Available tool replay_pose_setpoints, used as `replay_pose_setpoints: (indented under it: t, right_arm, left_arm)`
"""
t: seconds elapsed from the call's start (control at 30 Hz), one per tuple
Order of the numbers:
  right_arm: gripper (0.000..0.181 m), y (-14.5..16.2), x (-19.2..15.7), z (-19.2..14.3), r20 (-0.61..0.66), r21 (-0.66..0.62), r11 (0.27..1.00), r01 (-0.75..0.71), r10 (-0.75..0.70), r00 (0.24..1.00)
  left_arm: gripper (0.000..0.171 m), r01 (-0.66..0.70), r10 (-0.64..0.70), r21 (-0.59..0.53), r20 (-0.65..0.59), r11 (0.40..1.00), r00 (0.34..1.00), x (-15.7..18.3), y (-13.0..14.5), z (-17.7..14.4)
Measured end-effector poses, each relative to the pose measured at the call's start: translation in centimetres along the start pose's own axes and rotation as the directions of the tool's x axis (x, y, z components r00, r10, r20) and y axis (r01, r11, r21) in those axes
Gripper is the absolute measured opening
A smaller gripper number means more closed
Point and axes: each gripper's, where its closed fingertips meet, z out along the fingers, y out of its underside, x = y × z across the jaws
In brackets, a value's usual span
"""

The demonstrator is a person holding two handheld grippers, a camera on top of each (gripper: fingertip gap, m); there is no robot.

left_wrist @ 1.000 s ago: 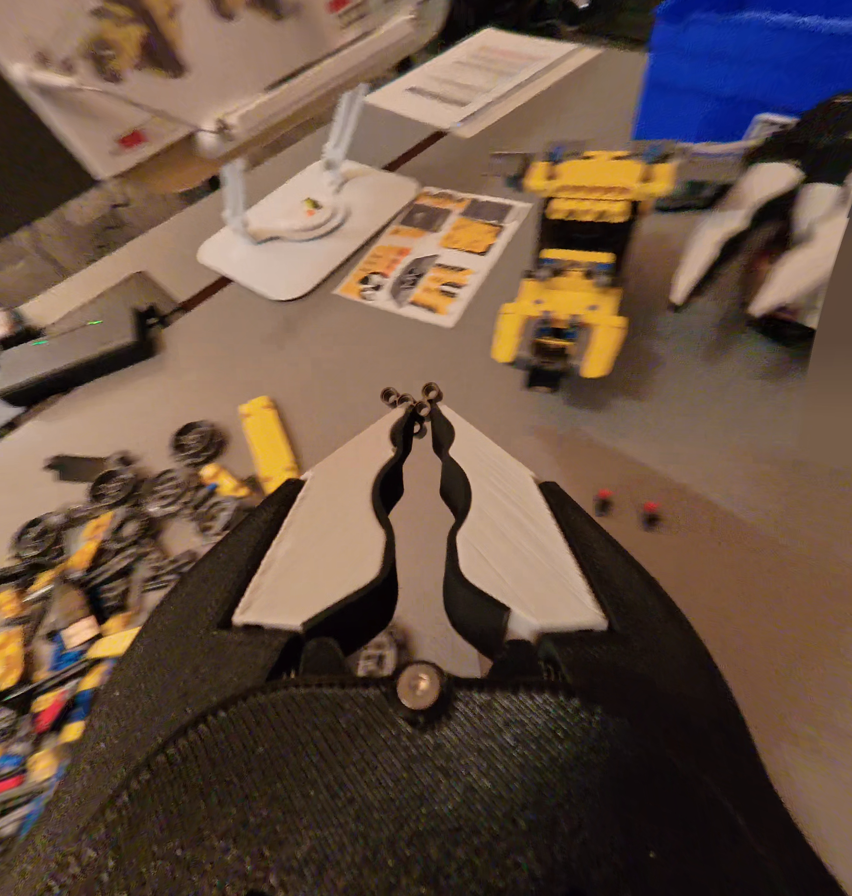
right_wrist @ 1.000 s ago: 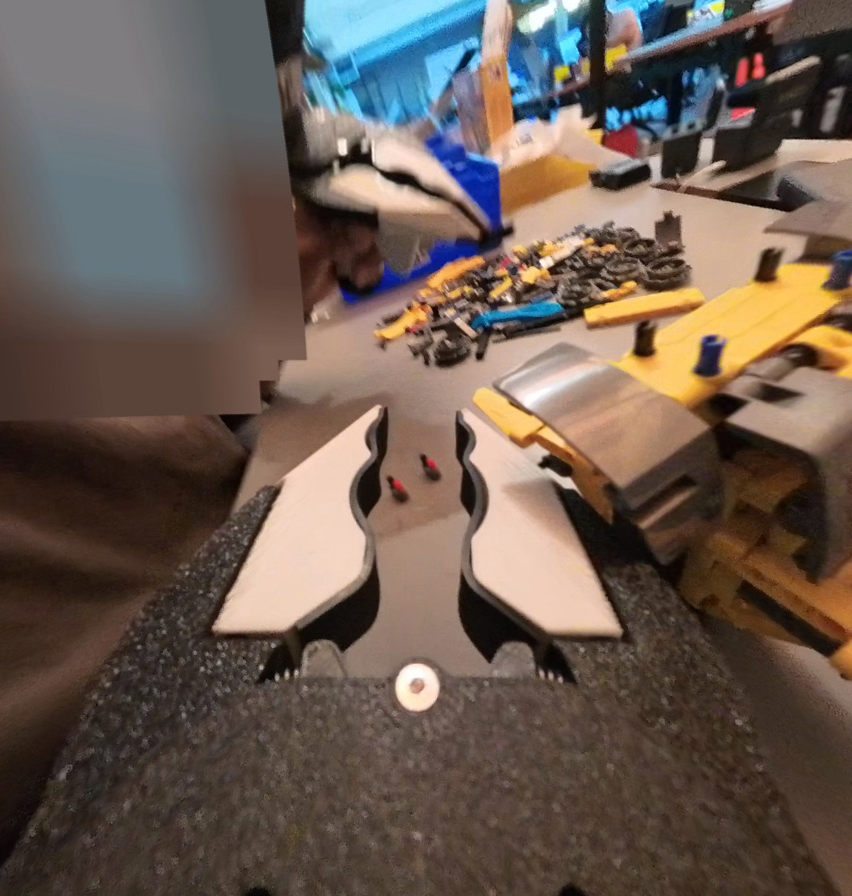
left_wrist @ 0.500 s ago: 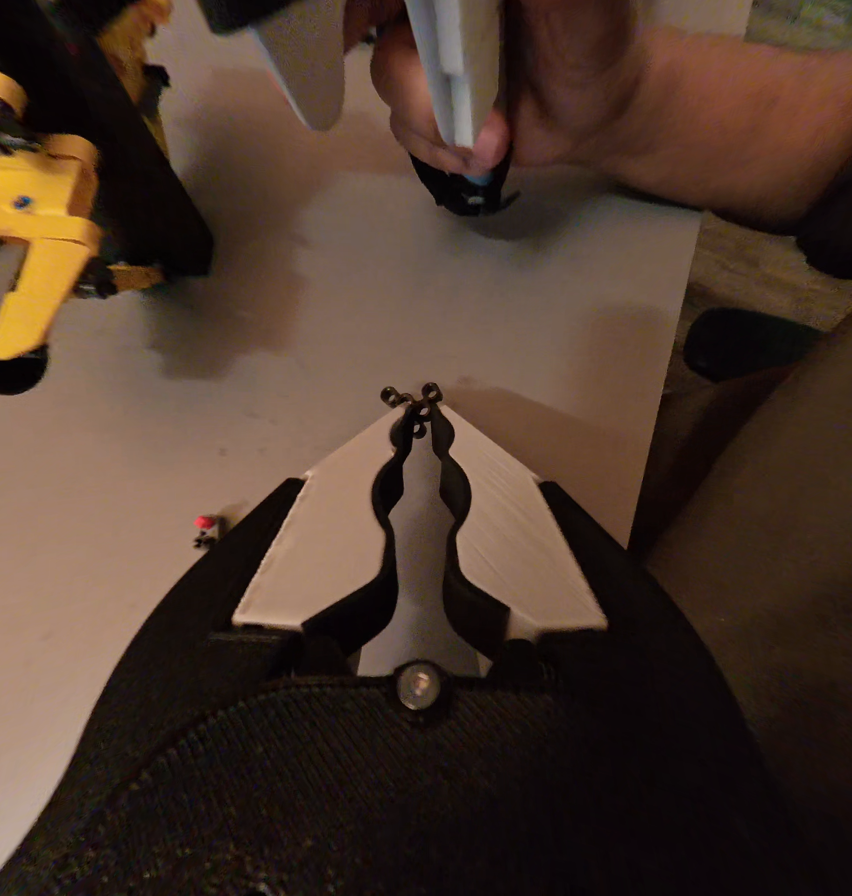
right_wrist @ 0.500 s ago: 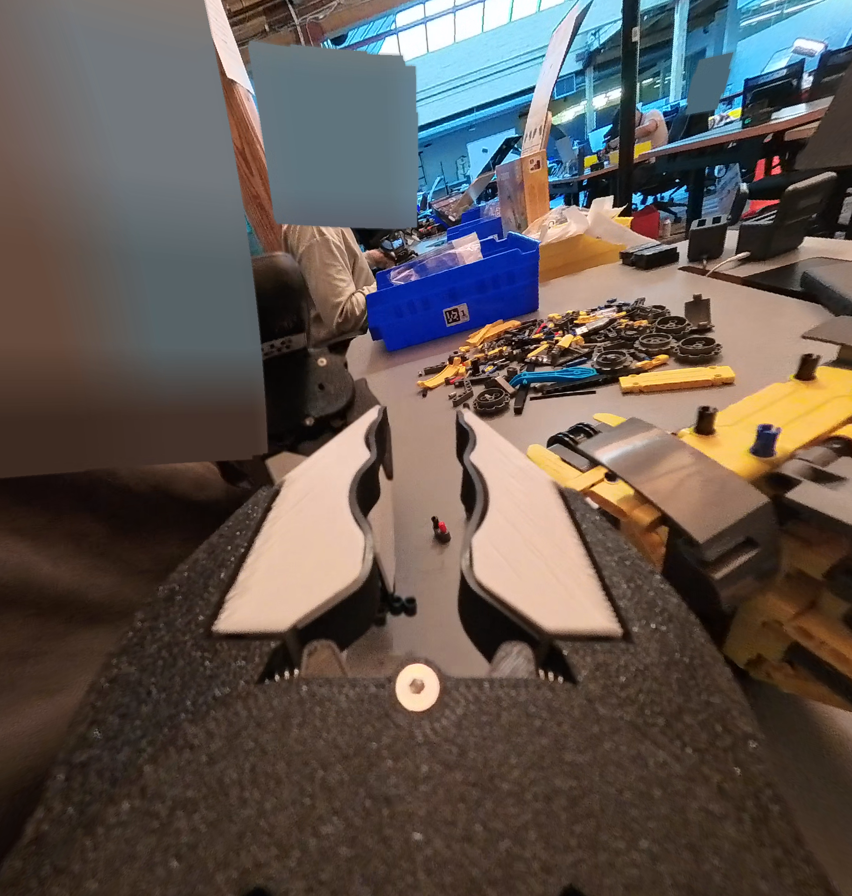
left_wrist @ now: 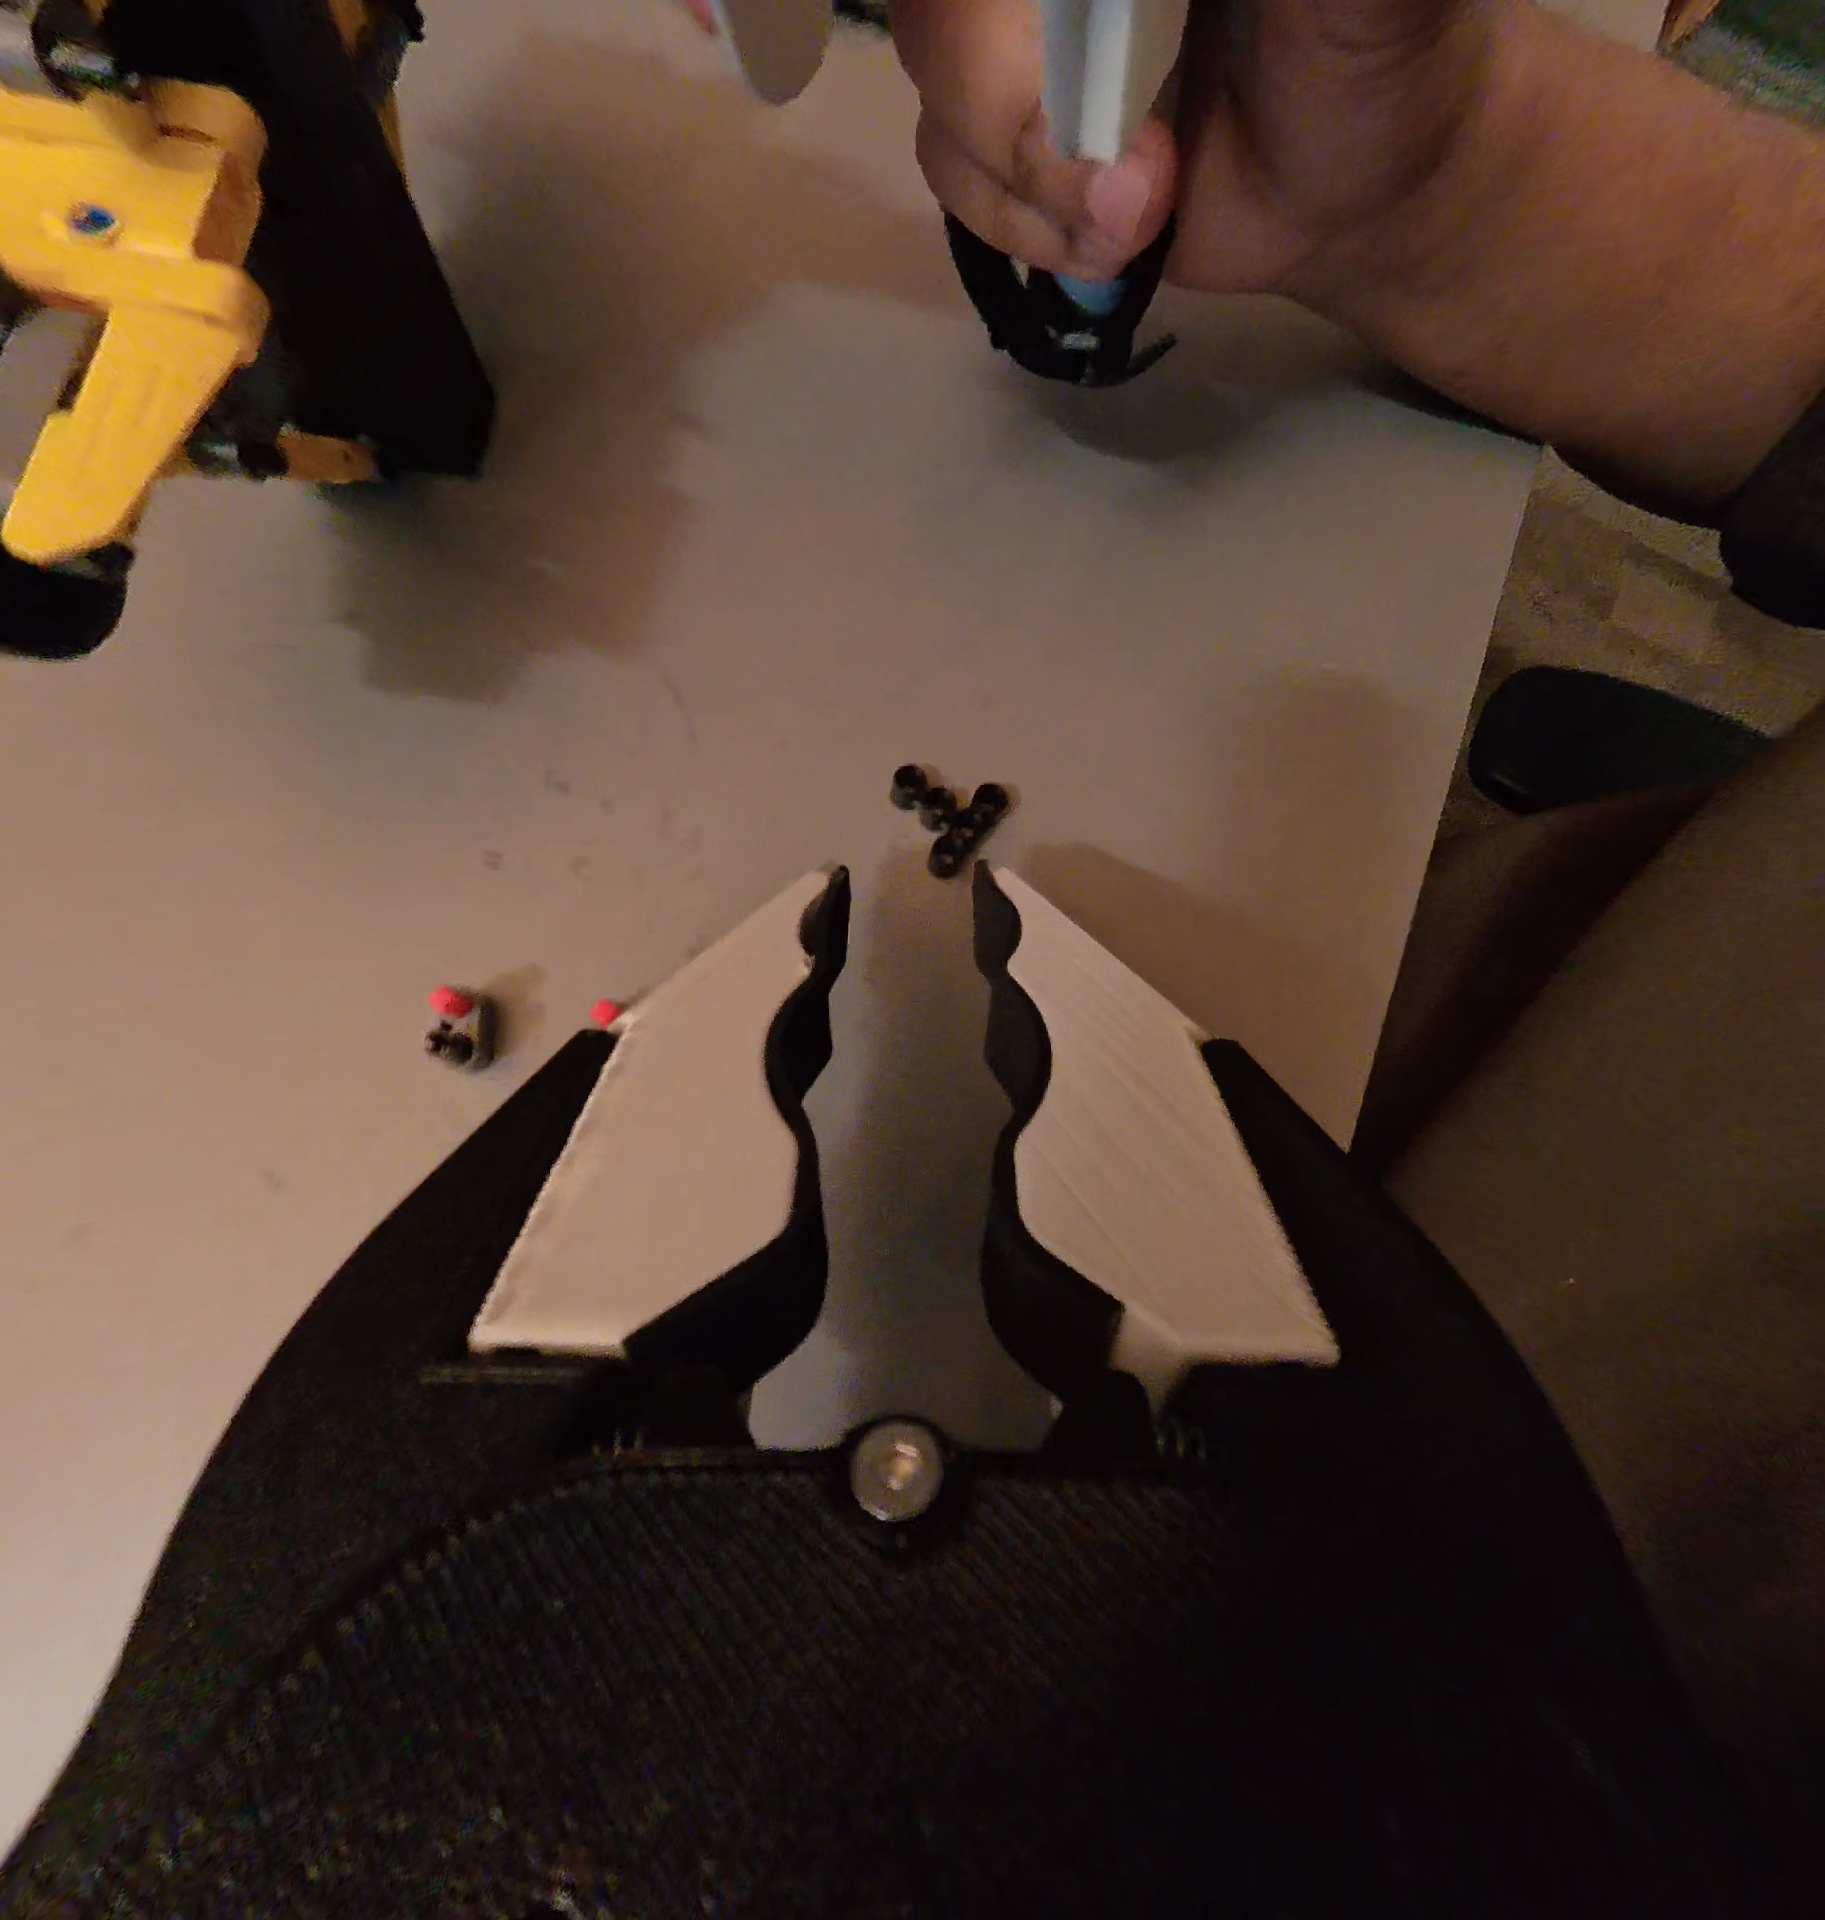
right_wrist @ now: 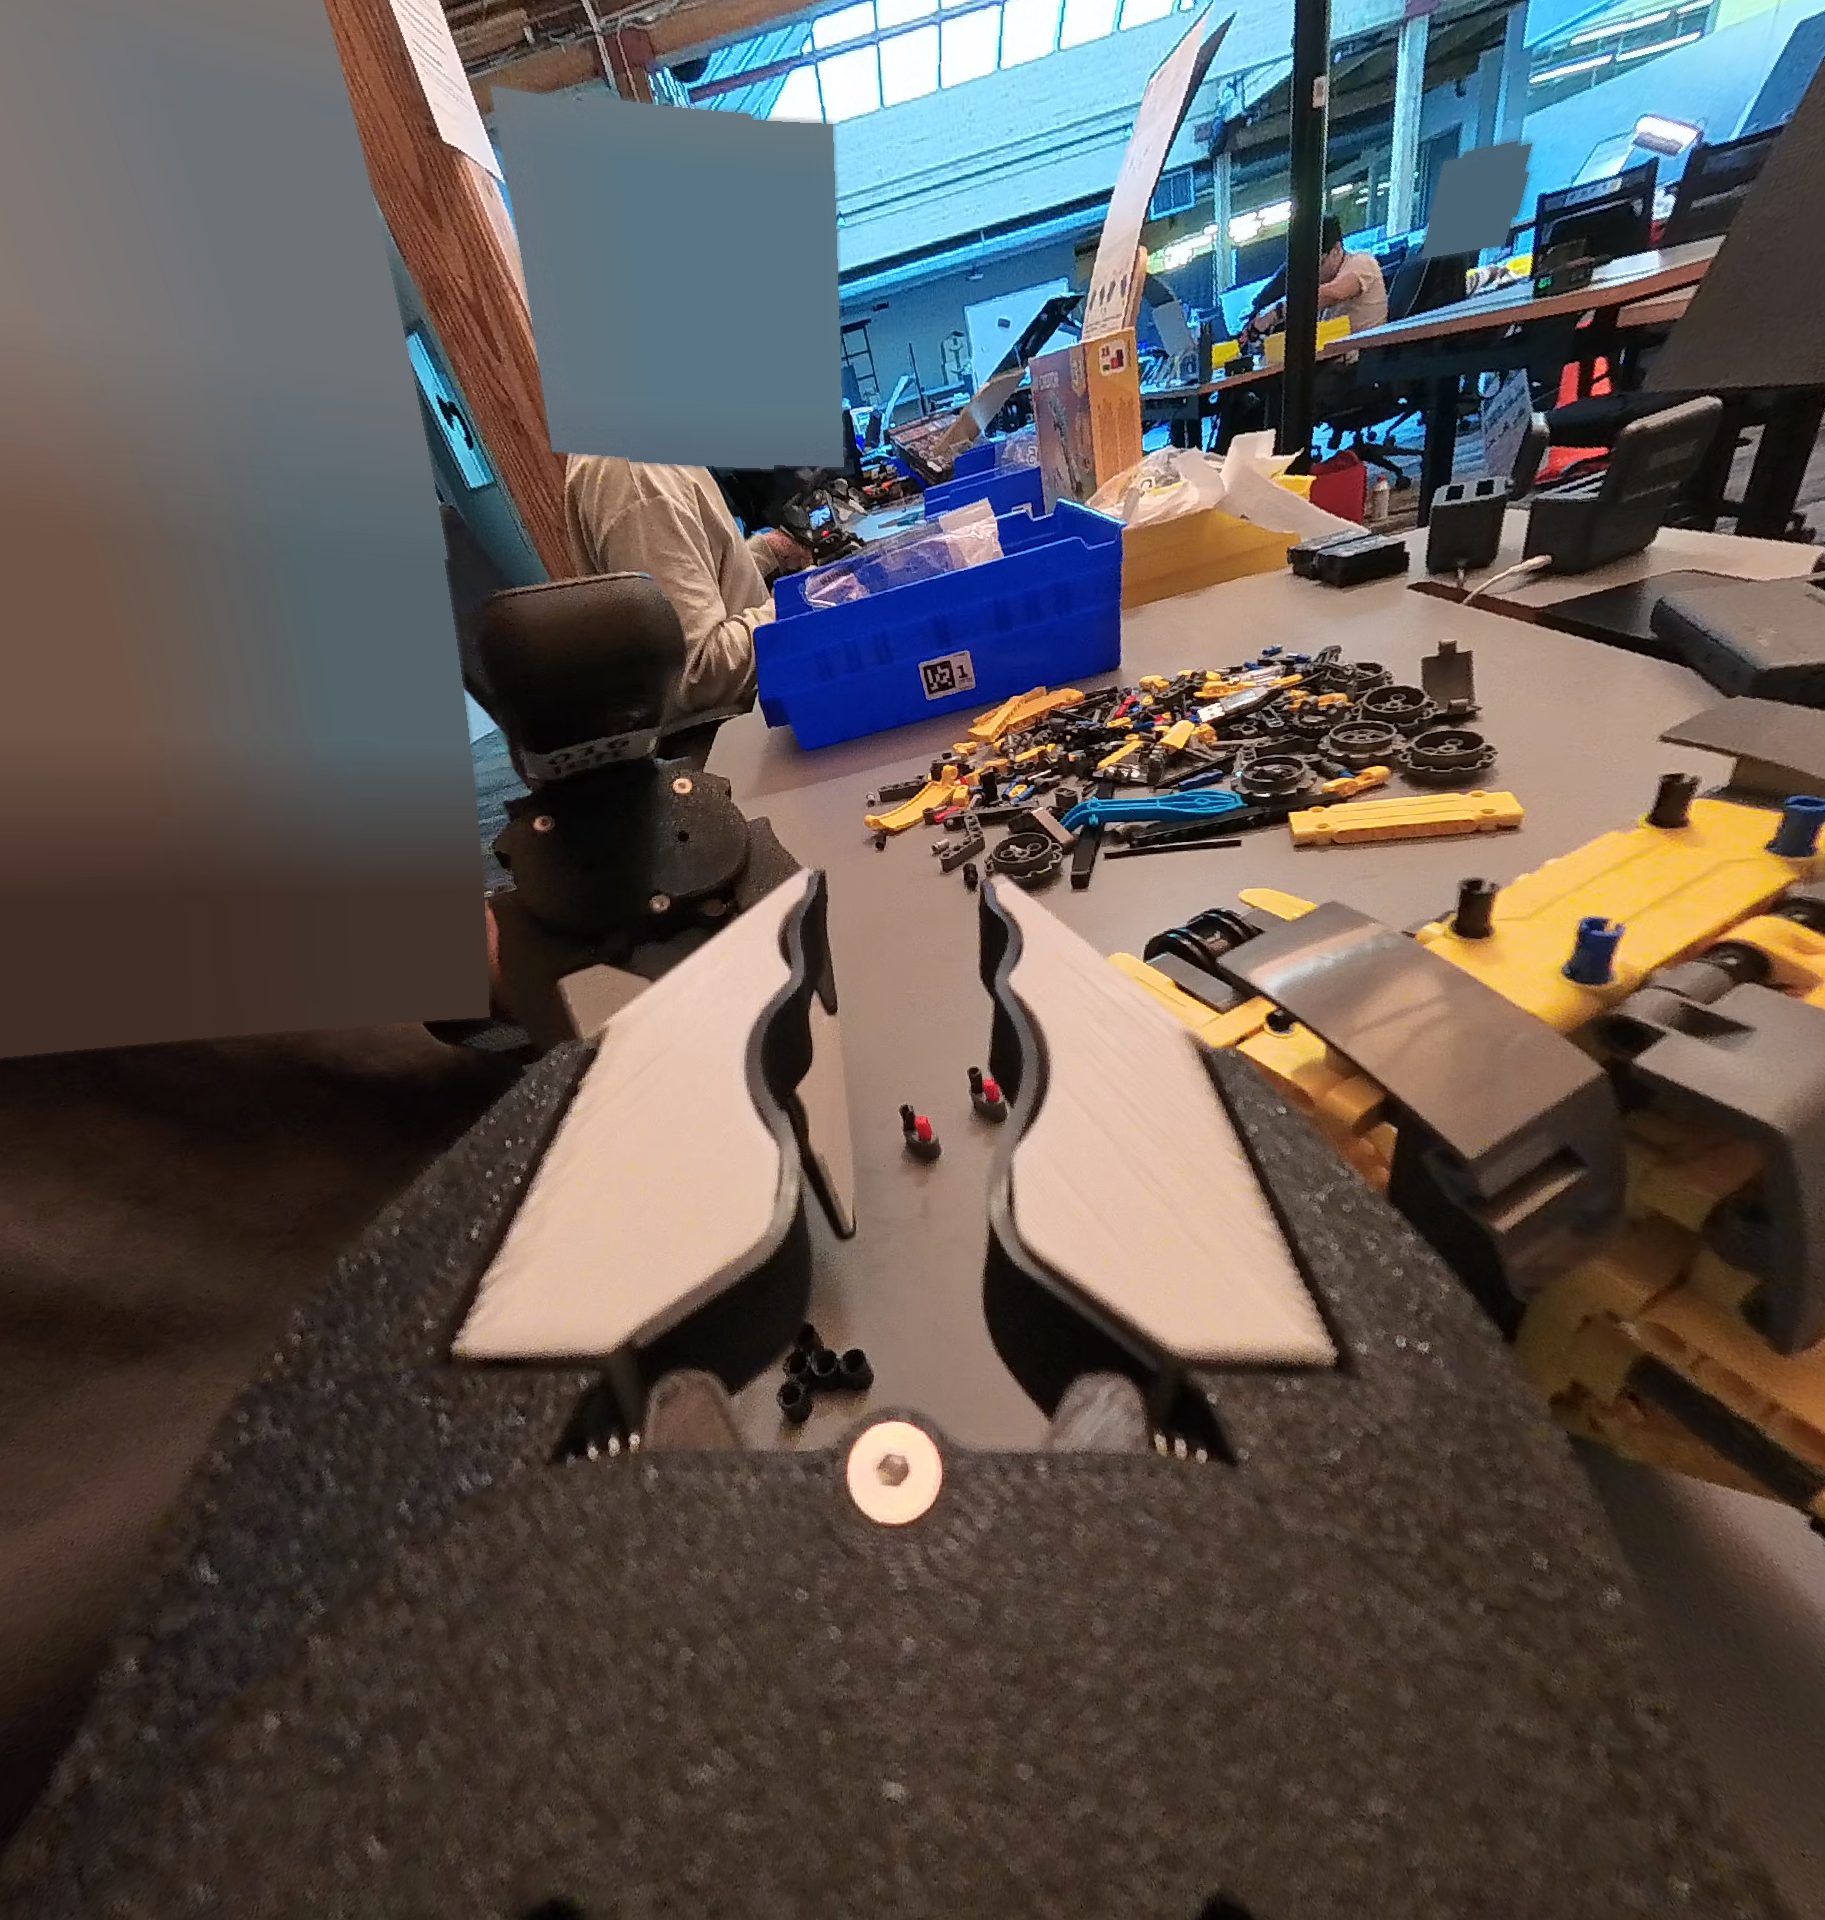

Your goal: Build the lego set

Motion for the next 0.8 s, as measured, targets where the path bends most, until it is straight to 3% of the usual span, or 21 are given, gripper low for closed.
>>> replay_pose_setpoints:
  t: [0.27,0.47,0.57,0.8]
  right_arm:
    - [0.029,0.5,0.4,0.2,-0.009,-0.013,1.000,-0.010,0.009,1.000]
    - [0.029,0.4,0.8,0.0,-0.021,-0.009,1.000,-0.013,0.013,1.000]
    - [0.030,0.4,0.9,0.0,-0.022,-0.008,1.000,-0.012,0.012,1.000]
    - [0.030,0.9,1.0,0.2,-0.021,-0.023,1.000,-0.021,0.020,1.000]
  left_arm:
    - [0.019,-0.003,0.004,0.012,-0.054,1.000,0.999,1.1,-0.3,1.2]
    - [0.003,-0.053,0.053,-0.049,0.000,0.997,0.999,0.8,0.4,2.3]
    - [0.003,-0.061,0.064,-0.052,0.054,0.997,0.997,-0.2,0.6,1.9]
    - [0.004,-0.026,0.029,-0.053,0.054,0.998,0.998,-0.4,1.3,1.1]
